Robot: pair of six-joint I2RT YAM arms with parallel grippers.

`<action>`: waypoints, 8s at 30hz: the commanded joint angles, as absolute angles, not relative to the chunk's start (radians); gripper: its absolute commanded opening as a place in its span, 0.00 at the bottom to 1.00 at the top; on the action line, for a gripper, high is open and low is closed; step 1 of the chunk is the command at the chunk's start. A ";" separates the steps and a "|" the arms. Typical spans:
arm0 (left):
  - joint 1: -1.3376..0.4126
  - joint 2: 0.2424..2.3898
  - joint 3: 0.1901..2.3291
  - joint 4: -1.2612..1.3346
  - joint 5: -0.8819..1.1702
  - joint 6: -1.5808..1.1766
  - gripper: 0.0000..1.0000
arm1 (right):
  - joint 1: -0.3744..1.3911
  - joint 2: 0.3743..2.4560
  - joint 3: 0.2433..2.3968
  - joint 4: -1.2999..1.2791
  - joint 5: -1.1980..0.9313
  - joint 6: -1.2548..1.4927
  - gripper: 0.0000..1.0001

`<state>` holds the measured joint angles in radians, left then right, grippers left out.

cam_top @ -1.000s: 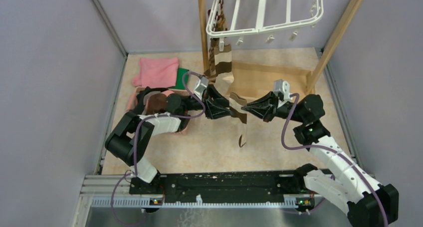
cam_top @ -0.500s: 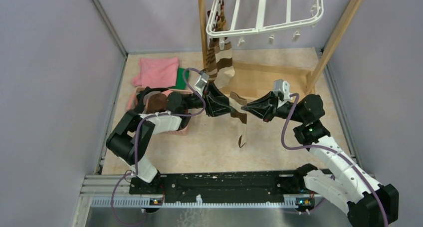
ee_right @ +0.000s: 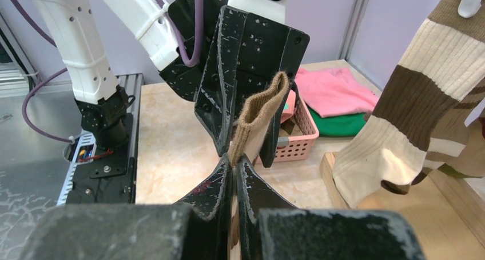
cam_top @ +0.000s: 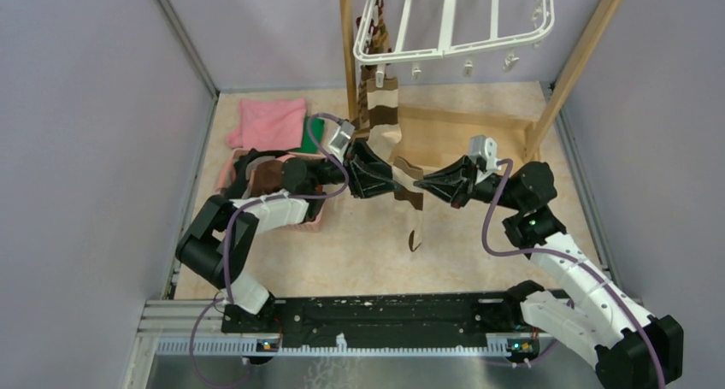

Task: Clip the socks to the hanger
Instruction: Clamp the sock onto the hanger.

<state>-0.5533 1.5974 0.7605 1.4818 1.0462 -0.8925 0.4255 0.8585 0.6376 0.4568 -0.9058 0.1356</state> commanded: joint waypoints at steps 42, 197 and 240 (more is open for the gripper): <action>-0.550 1.197 0.648 1.126 1.205 -0.228 0.00 | 0.413 1.228 0.895 1.017 -0.461 0.076 0.82; -0.851 0.874 0.666 0.398 0.696 0.435 0.04 | 0.591 0.915 0.566 0.784 -0.927 0.403 0.00; -0.761 0.782 0.496 0.579 0.741 0.515 0.00 | 0.407 1.388 0.944 1.220 -0.447 0.127 0.84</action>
